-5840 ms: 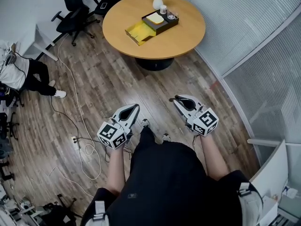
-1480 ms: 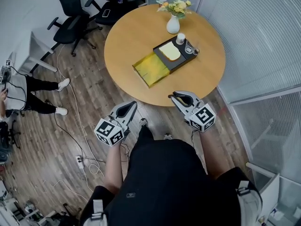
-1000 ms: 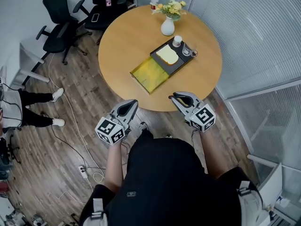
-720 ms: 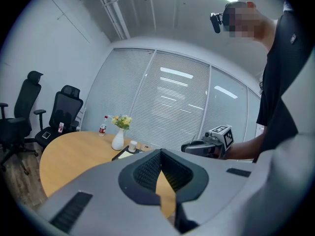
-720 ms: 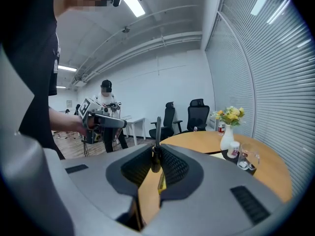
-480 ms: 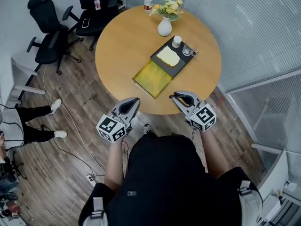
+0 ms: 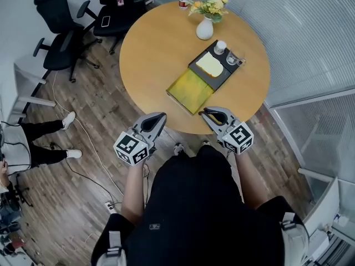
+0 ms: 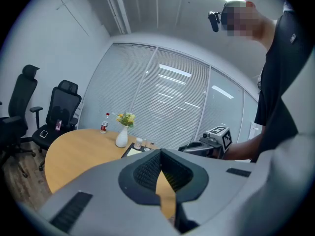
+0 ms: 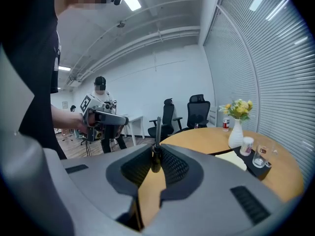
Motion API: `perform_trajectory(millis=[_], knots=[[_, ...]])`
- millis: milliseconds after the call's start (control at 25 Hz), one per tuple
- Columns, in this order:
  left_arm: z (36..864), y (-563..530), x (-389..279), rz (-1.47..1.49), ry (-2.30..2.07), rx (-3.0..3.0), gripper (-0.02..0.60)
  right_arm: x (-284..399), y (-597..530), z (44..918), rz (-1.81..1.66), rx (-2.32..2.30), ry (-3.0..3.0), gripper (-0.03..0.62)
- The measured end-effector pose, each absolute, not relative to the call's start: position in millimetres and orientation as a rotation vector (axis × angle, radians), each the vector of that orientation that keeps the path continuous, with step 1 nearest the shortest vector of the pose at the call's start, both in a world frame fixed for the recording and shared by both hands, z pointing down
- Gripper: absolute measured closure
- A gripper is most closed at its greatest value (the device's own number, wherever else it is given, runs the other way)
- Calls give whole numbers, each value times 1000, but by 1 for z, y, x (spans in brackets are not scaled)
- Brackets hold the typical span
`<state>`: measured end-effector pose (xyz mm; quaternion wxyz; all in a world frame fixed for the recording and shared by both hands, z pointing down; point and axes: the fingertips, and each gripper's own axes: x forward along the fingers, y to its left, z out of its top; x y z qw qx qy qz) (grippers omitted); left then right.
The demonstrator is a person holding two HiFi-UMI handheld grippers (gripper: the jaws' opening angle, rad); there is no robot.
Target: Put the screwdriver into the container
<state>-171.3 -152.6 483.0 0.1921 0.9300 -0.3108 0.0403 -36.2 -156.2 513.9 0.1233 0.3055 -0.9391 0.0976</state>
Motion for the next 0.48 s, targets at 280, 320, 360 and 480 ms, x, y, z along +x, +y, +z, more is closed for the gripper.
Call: perform_trajectory(millis=[280, 320, 360, 480], knots=[[487, -165, -174, 116, -921, 2568, 577, -42, -184, 520, 281, 819, -2744, 545], [489, -169, -172, 118, -931, 2561, 577, -41, -190, 524, 290, 807, -2743, 545], [491, -171, -171, 122, -942, 2552, 577, -40, -195, 529, 300, 791, -2742, 545], [493, -180, -168, 133, -974, 2527, 577, -43, -206, 537, 325, 733, -2748, 545]])
